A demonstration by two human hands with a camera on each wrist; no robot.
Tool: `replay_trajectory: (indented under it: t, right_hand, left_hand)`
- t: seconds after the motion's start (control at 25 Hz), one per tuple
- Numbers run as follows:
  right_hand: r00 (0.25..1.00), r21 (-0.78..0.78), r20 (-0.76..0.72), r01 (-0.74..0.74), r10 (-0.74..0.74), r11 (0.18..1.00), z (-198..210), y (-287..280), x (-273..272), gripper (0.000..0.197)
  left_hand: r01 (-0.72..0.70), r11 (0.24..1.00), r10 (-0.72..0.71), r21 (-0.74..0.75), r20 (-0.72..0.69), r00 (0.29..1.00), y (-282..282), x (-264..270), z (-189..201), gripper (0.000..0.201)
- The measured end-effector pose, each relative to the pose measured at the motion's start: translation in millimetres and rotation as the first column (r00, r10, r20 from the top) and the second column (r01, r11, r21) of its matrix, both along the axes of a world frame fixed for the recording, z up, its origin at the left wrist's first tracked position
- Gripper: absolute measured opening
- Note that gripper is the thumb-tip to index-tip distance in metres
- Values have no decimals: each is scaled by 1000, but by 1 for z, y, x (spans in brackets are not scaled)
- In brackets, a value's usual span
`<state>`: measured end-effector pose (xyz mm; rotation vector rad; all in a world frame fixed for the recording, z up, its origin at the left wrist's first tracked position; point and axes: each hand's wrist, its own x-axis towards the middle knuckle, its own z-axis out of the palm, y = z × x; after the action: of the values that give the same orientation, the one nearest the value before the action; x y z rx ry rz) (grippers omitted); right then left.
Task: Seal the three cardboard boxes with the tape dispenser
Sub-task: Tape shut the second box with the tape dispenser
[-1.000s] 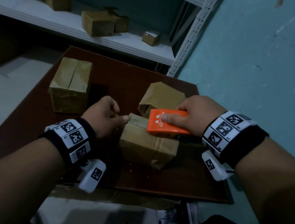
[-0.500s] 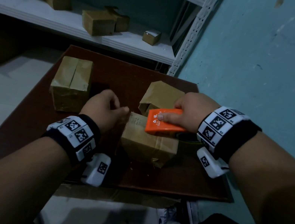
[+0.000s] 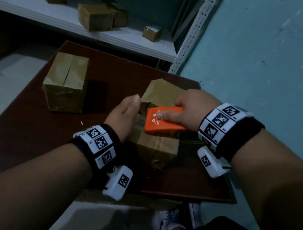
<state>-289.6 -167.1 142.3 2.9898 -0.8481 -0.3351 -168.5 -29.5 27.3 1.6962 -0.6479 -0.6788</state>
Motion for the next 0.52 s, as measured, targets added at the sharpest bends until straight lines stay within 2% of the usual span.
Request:
replay_trajectory:
  t: [0.12, 0.2, 0.36, 0.52]
  right_hand:
    - [1000, 10, -22, 6, -6, 1000, 1, -2, 0, 66]
    - [998, 33, -63, 17, -15, 999, 4, -3, 1, 64]
    - [995, 56, -91, 44, -39, 997, 9, -14, -13, 67]
    - [990, 109, -63, 136, -130, 985, 9, -24, -49, 74]
  left_hand:
    - [55, 996, -49, 71, -76, 996, -2, 5, -7, 41]
    - [122, 978, -120, 168, -21, 993, -5, 9, -8, 37]
    - [93, 960, -118, 264, 82, 990, -9, 7, -4, 25]
    - [94, 944, -112, 318, 40, 993, -10, 7, -2, 29]
